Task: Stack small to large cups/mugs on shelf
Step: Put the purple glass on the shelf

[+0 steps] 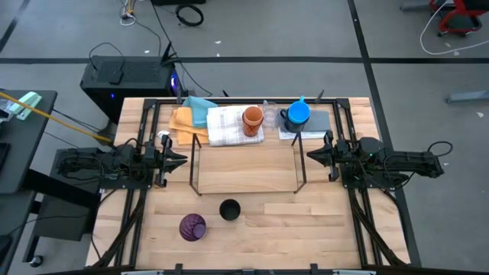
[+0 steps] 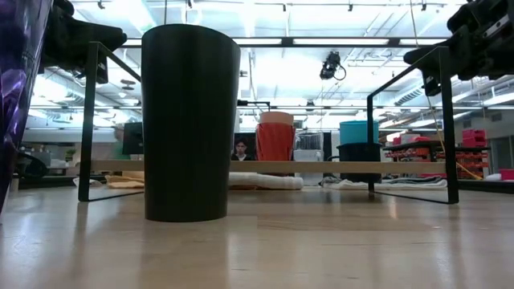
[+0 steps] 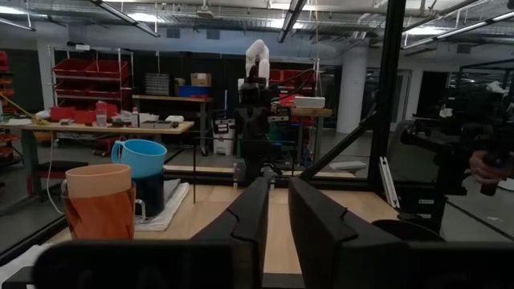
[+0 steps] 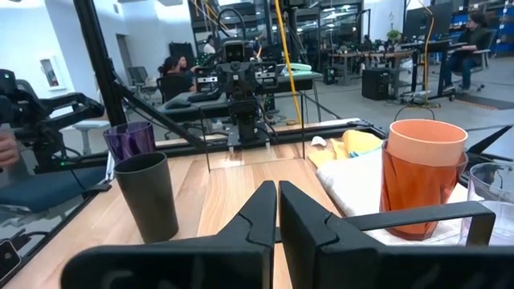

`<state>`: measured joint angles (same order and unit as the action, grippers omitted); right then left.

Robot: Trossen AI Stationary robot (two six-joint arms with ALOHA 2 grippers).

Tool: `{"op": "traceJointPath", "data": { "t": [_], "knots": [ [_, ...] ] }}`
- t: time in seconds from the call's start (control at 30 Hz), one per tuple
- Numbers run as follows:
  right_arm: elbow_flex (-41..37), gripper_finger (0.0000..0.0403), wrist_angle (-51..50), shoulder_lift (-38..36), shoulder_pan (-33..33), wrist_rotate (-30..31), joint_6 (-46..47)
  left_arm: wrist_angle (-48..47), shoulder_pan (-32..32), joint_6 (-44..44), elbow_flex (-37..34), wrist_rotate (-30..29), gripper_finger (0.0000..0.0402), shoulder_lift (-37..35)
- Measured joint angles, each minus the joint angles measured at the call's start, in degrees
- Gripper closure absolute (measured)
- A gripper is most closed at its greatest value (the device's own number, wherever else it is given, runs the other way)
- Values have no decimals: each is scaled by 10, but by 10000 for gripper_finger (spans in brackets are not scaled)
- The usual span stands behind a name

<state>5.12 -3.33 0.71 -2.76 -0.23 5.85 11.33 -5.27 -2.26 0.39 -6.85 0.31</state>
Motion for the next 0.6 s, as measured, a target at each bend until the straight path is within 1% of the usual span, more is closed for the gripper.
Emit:
{"op": "traceJointPath", "data": {
  "t": [0.2, 0.27, 0.43, 0.6],
  "knots": [
    [0, 378, 29, 0, 0, 0, 0, 0, 0, -1, 0, 0, 344, 0],
    [0, 378, 52, 0, 0, 0, 0, 0, 0, -7, 0, 0, 341, 0],
    [0, 378, 163, 0, 0, 4, 11, 9, 0, -27, 0, 0, 338, 0],
    [1, 378, 273, 0, 0, 15, 26, 24, 0, -34, 0, 0, 346, 0]
  ]
}}
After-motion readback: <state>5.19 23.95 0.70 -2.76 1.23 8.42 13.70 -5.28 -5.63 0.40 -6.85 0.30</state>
